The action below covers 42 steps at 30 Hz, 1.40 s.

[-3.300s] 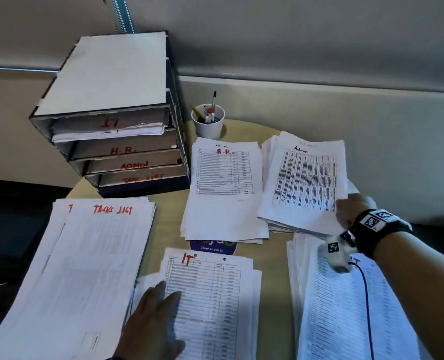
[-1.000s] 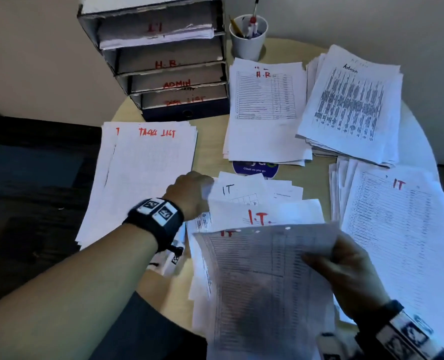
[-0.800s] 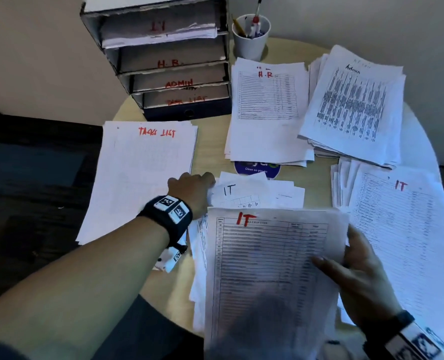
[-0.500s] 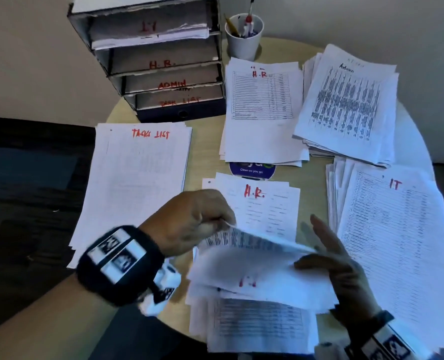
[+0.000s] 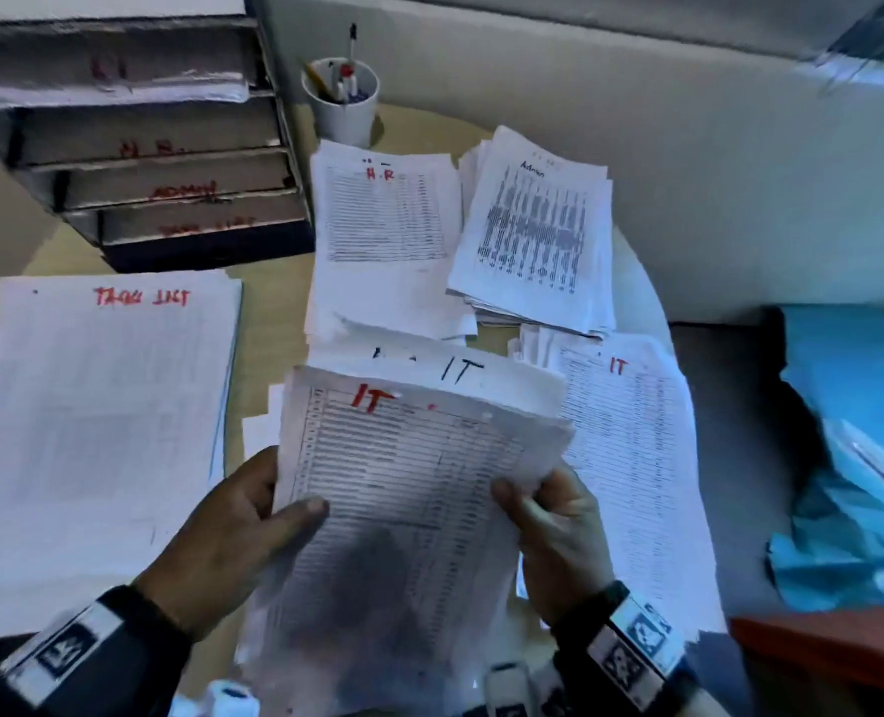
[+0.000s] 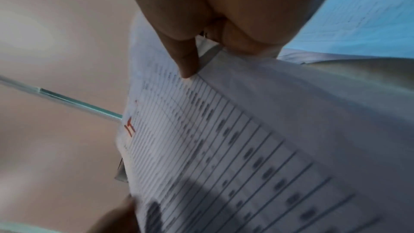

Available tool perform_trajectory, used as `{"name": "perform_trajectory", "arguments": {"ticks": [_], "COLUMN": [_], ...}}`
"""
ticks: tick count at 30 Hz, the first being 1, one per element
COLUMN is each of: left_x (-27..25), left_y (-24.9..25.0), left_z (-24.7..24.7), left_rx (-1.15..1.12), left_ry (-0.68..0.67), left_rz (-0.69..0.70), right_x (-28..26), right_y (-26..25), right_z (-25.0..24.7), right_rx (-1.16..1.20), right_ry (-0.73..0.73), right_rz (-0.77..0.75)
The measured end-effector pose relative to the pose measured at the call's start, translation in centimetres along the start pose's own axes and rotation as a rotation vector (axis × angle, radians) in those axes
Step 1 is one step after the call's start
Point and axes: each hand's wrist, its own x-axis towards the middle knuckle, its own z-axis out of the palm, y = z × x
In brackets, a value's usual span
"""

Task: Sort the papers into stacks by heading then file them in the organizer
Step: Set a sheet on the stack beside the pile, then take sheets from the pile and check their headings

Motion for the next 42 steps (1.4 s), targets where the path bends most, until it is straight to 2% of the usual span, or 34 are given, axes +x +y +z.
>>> {"name": "perform_trajectory", "arguments": {"ticks": [2, 4, 6, 8, 10, 12, 14, 17, 22, 25, 27, 28, 30, 32, 33, 35, 36, 39, 42], "left_x": [0.3, 0.8, 1.2, 1.7, 2.7, 4.3, 6.0, 8.4, 11.1, 12.3, 12.9, 13.0, 12.7, 12.1, 11.7, 10.1, 9.0, 4.5, 0.9], "left_y": [0.0, 0.7, 1.8, 2.4, 2.2, 1.1, 0.2, -1.1, -0.8, -0.5, -0.3, -0.3, -0.2, -0.5, -0.8, -0.9, -0.6, 1.1, 2.1], "left_z": [1.6, 2.5, 3.6, 4.5, 4.7, 3.5, 1.6, -0.8, -1.3, -1.3, -1.2, -1.1, -0.7, -0.4, -0.3, -0.4, -0.3, -0.5, -1.6], "left_rx": [-0.037, -0.165, -0.217, -0.163, -0.001, 0.353, 0.719, 1.043, 1.172, 1.194, 1.189, 1.183, 1.147, 1.078, 1.008, 0.772, 0.610, 0.109, -0.135], "left_ry": [0.076, 0.096, 0.040, 0.017, 0.066, 0.151, 0.192, 0.174, 0.169, 0.182, 0.156, 0.139, 0.148, 0.231, 0.287, 0.331, 0.306, 0.175, 0.006], "left_rz": [-0.025, -0.038, -0.044, -0.069, -0.091, -0.090, -0.086, -0.112, -0.244, -0.299, -0.312, -0.311, -0.279, -0.173, -0.083, 0.059, 0.075, 0.046, -0.004], "right_x": [0.1, 0.1, 0.1, 0.2, 0.9, 2.1, 3.3, 5.8, 11.8, 11.7, 10.4, 9.3, 6.3, 3.4, 2.4, 1.2, 1.1, 1.2, 1.2], "right_y": [-0.6, -0.5, -0.2, -0.8, -2.5, -4.6, -5.9, -4.7, 1.5, 1.7, 1.2, 0.4, -1.8, -2.1, -2.3, -0.2, 0.6, 2.1, 2.0], "right_z": [-0.2, -0.8, -2.1, -3.7, -6.8, -10.8, -14.6, -20.0, -27.8, -25.3, -22.5, -19.8, -13.9, -9.5, -6.9, -4.7, -3.8, -2.3, -0.8], "right_rx": [0.029, -0.012, -0.154, -0.363, -0.531, -0.592, -0.618, -0.762, -1.032, -1.142, -1.191, -1.195, -1.192, -1.166, -1.122, -1.027, -0.972, -0.798, -0.560], "right_ry": [-0.015, 0.042, 0.071, 0.129, 0.263, 0.373, 0.438, 0.446, 0.373, 0.407, 0.461, 0.512, 0.486, 0.299, 0.201, 0.008, -0.053, -0.074, -0.158], "right_rz": [0.022, 0.115, 0.161, 0.136, 0.097, 0.117, 0.195, 0.267, 0.272, 0.235, 0.296, 0.261, -0.033, -0.282, -0.314, -0.256, -0.194, -0.034, 0.121]}}
